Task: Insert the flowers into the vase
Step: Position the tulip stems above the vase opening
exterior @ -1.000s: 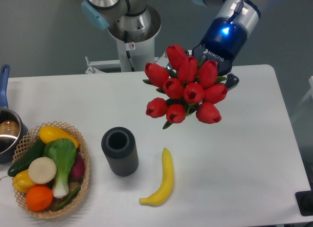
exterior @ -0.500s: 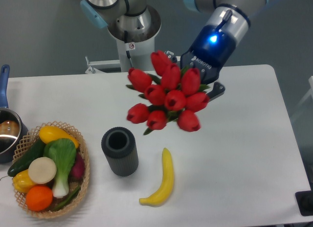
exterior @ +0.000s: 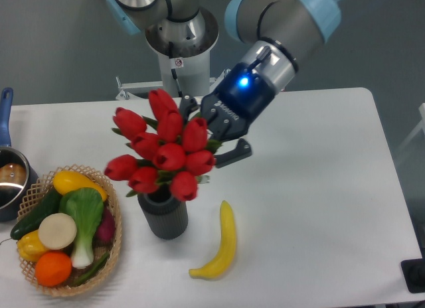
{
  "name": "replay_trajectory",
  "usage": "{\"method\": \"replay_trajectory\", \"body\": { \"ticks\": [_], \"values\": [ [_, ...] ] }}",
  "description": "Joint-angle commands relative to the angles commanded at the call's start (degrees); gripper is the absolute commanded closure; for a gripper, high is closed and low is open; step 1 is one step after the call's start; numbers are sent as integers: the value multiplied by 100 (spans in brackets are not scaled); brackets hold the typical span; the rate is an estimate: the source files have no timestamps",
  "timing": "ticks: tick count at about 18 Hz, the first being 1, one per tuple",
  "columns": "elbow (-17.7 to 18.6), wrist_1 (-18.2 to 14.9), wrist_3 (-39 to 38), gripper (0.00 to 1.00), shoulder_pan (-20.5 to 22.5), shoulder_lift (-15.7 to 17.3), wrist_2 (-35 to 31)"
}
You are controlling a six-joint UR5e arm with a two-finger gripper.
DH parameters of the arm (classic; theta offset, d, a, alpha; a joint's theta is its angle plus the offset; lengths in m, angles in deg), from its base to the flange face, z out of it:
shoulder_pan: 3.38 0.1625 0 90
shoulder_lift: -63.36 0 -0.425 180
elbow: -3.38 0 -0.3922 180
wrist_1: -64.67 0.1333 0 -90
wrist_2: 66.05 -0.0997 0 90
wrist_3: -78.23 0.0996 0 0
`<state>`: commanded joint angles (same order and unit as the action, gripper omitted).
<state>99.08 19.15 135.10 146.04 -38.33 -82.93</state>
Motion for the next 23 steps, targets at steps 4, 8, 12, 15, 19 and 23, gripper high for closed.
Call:
{"method": "replay_trajectory", "body": {
  "ticks": [4,8,12,15,19,23],
  "values": [
    [176,9,9,68,-141,0,175],
    [273,17,9,68,-176,9,422],
    [273,79,210,69,-185,-17,535],
    [264,79,237,69,-141,-53,887],
    [229,88,290,68,-132,-79,1027],
    [334,88,632,69,-106,-176,1345]
  ]
}}
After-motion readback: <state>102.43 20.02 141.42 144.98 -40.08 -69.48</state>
